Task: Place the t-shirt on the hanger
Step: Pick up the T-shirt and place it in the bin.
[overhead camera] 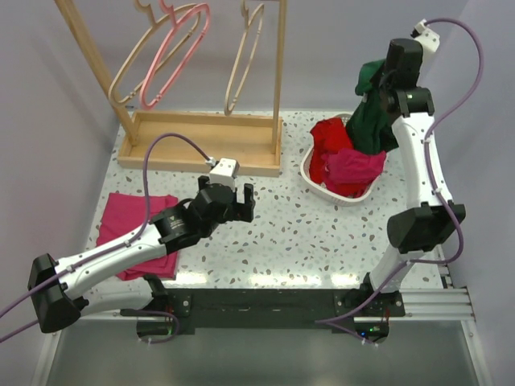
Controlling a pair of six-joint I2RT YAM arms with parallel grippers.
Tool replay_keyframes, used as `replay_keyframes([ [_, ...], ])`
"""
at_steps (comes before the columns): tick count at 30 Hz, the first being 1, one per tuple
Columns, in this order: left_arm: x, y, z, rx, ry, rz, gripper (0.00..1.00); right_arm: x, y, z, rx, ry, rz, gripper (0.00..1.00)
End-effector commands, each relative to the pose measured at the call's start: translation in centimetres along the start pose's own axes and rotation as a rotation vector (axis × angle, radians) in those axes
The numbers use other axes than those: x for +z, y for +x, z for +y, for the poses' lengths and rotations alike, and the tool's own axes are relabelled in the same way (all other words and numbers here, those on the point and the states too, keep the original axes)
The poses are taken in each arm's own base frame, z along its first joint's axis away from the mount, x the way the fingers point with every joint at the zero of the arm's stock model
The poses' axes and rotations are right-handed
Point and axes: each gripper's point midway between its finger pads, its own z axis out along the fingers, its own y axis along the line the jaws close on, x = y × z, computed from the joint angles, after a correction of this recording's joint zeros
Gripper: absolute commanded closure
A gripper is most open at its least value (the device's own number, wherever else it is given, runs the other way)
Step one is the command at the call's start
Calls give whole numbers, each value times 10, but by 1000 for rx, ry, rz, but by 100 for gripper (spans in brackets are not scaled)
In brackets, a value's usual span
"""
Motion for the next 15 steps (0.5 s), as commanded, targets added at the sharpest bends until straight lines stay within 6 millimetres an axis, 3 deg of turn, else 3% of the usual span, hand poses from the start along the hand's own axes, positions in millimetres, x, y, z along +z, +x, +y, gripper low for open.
replay_keyframes([
  [1, -11, -34, -10, -32, 52, -86, 0, -21, -83, 22, 35, -60, -210, 100],
  [2, -11, -34, -11, -31, 52, -88, 0, -25, -93, 27, 34, -78, -231, 100],
  [3, -12, -34, -11, -30, 54, -89, 0, -39, -117, 32, 51, -104, -283, 100],
  [5, -11, -34, -10, -26, 53, -89, 0, -46, -129, 40, 55, -140, -304, 100],
  [7, -11, -36, -12, -26, 57, -94, 0, -70, -146, 54, 69, -221, -333, 100],
  [8, -12, -38, -12, -27, 60, -97, 0, -93, -156, 61, 81, -268, -352, 100],
  [10, -14, -42, -13, -29, 63, -106, 0, -115, -157, 74, 65, -338, -357, 100],
  [11, -15, -43, -13, -29, 65, -110, 0, -135, -152, 89, 55, -394, -352, 100],
  [15, -20, -53, -14, -33, 70, -137, 0, -196, -148, 104, 73, -579, -294, 100],
])
